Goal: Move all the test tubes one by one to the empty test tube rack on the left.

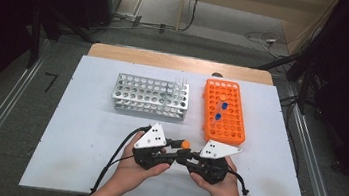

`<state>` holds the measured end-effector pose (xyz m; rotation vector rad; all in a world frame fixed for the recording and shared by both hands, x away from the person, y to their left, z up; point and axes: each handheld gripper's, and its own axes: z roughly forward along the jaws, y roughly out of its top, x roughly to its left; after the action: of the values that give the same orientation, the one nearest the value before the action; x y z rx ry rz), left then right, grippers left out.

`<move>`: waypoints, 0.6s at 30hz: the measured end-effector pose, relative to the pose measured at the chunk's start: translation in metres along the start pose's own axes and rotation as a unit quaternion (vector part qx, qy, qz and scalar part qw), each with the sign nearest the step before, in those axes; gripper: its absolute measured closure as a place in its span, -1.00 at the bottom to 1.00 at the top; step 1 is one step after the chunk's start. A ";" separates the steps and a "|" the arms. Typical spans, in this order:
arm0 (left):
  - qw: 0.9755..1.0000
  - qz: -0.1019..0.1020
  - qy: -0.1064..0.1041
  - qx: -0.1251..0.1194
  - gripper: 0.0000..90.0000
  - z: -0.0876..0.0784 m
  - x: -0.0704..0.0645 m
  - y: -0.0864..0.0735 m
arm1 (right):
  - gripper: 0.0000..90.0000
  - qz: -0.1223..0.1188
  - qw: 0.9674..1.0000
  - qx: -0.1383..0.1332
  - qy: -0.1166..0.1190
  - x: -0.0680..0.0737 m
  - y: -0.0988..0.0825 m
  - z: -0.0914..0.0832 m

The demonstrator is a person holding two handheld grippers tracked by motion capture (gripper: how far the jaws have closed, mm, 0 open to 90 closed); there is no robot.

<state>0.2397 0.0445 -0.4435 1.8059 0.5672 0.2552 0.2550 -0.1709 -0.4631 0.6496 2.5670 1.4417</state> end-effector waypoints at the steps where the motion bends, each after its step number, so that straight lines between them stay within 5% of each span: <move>1: 1.000 0.001 0.001 0.000 0.57 0.000 0.000 0.000 | 0.62 0.000 1.000 0.000 0.001 0.000 0.000 0.000; 11: 1.000 0.000 0.002 -0.009 0.58 -0.003 0.000 0.001 | 0.60 -0.001 1.000 -0.008 0.002 0.000 0.000 -0.002; 18: 1.000 -0.006 0.012 -0.018 0.58 -0.009 0.005 0.002 | 0.18 -0.006 1.000 -0.020 0.007 -0.003 -0.002 -0.008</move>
<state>0.2405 0.0538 -0.4395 1.7650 0.5868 0.2769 0.2548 -0.1794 -0.4610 0.6199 2.5408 1.4950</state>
